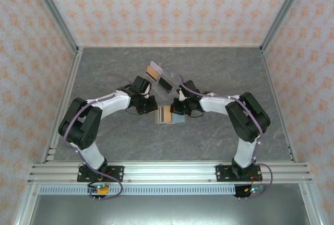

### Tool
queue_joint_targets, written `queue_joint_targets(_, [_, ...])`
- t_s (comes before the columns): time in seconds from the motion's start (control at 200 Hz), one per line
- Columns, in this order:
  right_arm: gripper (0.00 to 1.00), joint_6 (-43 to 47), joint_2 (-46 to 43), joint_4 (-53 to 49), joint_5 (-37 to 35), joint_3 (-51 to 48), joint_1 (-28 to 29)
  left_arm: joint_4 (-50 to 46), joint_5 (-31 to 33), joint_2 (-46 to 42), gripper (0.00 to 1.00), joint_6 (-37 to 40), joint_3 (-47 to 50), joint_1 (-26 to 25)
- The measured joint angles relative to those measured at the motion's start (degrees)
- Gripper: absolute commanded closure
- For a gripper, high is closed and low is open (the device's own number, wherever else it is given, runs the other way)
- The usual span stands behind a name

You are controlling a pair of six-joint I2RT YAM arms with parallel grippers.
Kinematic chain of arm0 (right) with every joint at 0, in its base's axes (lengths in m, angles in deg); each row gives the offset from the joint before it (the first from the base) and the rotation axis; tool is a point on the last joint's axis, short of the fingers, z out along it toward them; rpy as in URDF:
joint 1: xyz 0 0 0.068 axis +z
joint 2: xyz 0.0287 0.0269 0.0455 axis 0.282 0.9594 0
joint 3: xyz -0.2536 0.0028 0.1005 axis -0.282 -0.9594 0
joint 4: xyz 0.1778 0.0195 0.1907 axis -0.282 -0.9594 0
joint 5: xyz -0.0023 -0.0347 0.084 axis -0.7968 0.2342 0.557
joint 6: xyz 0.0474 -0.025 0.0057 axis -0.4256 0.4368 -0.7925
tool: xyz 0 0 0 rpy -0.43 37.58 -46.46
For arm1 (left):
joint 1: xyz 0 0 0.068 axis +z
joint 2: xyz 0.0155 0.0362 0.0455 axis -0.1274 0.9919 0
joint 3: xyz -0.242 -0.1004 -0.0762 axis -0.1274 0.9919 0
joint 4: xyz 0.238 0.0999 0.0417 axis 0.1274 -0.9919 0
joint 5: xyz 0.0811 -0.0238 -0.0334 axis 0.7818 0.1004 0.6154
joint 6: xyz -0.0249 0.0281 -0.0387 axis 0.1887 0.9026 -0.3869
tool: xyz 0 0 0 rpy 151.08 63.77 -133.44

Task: Take the credit cards out of the card holder

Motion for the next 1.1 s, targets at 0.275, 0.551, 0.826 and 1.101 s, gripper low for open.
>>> queue_joint_targets(0.275, [1.00, 2.0, 0.5, -2.6, -0.3, 2.2, 0.0, 3.2, -2.8, 1.8, 0.93, -0.5, -0.3, -1.2])
queue_joint_targets(0.551, [1.00, 2.9, 0.6, -4.3, -2.7, 2.8, 0.0, 3.3, -2.8, 4.9, 0.94, -0.6, -0.7, -1.6])
queue_joint_targets(0.826, [0.85, 2.2, 0.6, -4.2, -1.6, 2.8, 0.0, 3.4, -2.8, 5.2, 0.95, -0.7, -0.7, -1.6])
queue_joint_targets(1.101, [0.78, 0.9, 1.9, -3.6, 0.5, 2.9, 0.0, 3.8, -2.8, 5.3, 0.95, -0.7, -0.7, -1.6])
